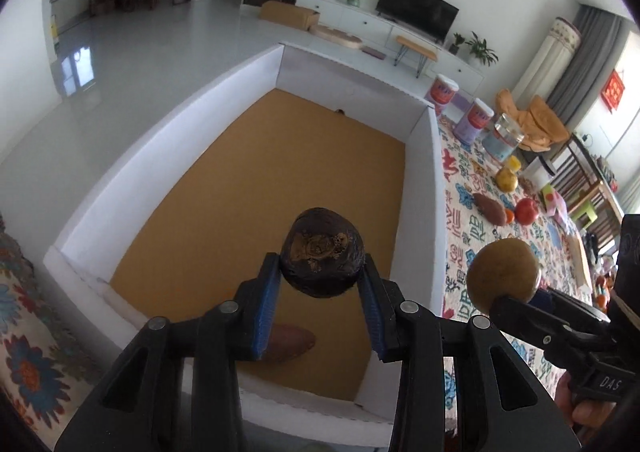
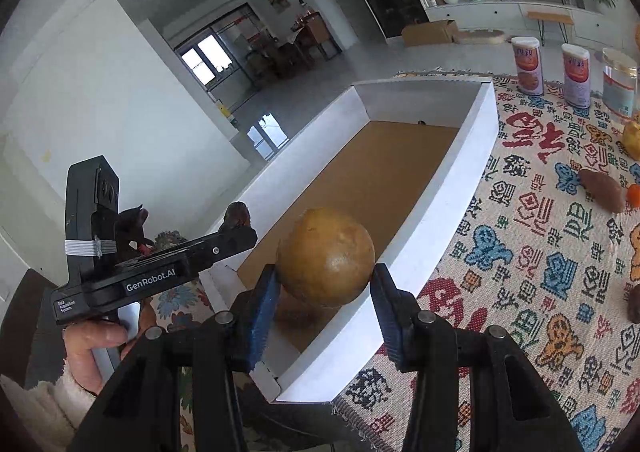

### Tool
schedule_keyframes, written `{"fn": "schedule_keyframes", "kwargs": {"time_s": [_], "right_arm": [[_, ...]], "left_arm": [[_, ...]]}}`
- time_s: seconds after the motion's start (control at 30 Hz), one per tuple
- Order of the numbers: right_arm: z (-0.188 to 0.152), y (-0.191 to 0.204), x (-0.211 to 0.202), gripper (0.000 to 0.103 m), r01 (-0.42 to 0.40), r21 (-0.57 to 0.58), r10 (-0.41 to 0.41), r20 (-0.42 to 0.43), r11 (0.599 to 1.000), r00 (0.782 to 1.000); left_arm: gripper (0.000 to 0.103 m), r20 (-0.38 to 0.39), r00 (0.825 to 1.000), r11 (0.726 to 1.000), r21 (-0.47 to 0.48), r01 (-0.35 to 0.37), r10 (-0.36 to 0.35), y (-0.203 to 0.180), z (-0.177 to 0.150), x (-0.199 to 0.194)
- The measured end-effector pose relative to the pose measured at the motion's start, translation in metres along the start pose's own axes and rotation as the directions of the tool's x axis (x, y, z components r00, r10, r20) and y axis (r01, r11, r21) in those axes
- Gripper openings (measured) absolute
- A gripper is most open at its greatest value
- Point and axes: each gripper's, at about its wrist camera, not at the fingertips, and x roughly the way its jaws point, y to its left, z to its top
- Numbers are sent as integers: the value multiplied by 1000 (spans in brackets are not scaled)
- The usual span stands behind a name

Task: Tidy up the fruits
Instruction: 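Carry both fruits into the white-walled box and open both grippers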

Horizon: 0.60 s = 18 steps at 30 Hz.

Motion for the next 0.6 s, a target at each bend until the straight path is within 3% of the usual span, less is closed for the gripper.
{"fn": "schedule_keyframes", "kwargs": {"time_s": [0.17, 0.33, 0.4, 0.5, 0.6], "right_arm": [[1, 17, 68, 47, 5, -34, -9, -110, 999, 994], [4, 23, 94, 49, 49, -61, -57, -136, 997, 989], [6, 20, 90, 50, 50, -52, -56, -107, 997, 993], [6, 10, 68, 54, 59, -25, -60, -46, 998, 997], [-2, -6, 28, 61, 119, -21, -119, 30, 993, 992]], "left_arm": [[40, -52, 995, 995, -50, -85, 82, 31, -7, 36], [43, -67, 990, 991, -44, -128, 125, 33, -11, 50], [66, -54, 989, 990, -37, -137, 135, 30, -9, 48], [91, 19, 988, 988, -18, -155, 155, 15, -8, 34], [92, 75, 989, 991, 23, -131, 129, -10, -9, 22]]}}
